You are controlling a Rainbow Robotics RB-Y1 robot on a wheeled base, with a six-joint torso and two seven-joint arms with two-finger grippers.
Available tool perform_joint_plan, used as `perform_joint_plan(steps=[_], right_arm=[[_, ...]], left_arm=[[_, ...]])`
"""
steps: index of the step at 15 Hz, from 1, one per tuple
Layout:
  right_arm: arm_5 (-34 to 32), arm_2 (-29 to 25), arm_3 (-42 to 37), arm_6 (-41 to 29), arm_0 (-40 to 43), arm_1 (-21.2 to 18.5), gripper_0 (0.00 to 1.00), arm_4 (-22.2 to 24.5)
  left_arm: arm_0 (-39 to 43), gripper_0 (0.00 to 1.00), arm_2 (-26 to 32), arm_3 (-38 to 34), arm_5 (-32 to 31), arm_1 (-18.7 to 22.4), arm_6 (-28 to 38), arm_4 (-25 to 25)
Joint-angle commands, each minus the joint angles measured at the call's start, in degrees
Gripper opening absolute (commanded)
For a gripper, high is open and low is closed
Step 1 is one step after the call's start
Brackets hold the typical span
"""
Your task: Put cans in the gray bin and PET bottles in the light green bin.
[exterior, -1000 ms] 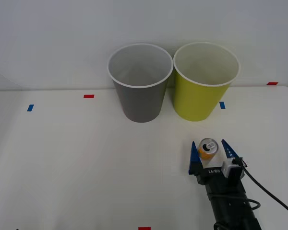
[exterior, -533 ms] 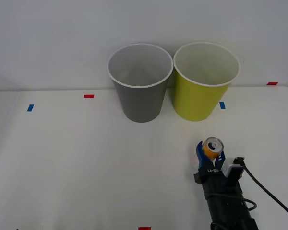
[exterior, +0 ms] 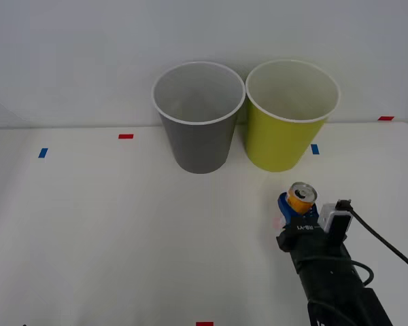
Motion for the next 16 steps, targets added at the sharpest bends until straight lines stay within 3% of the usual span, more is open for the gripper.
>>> perform_joint_plan(steps=[1, 7, 11, 16], right_arm=[[13.24, -0.3, -11.28, -0.2, 0.9, -0.45, 0.0, 0.08], [39.08, -2.76, -26.48, 0.32, -4.73, -2.12, 0.0, 0.34], [41.54, -4.61, -27.45, 1.47, -10.7, -4.49, 0.0, -7.04], [52.79, -7.07, -27.36, 0.94, -25.2, -7.39, 0.0, -8.62]], left_arm=[[0.0, 1.0, 0.0, 0.0, 0.0, 0.0, 0.0, 0.0], [0.0, 1.0, 0.0, 0.0, 0.0, 0.0, 0.0, 0.0], [0.0, 1.0, 0.0, 0.0, 0.0, 0.0, 0.0, 0.0], [0.0, 1.0, 0.0, 0.0, 0.0, 0.0, 0.0, 0.0]])
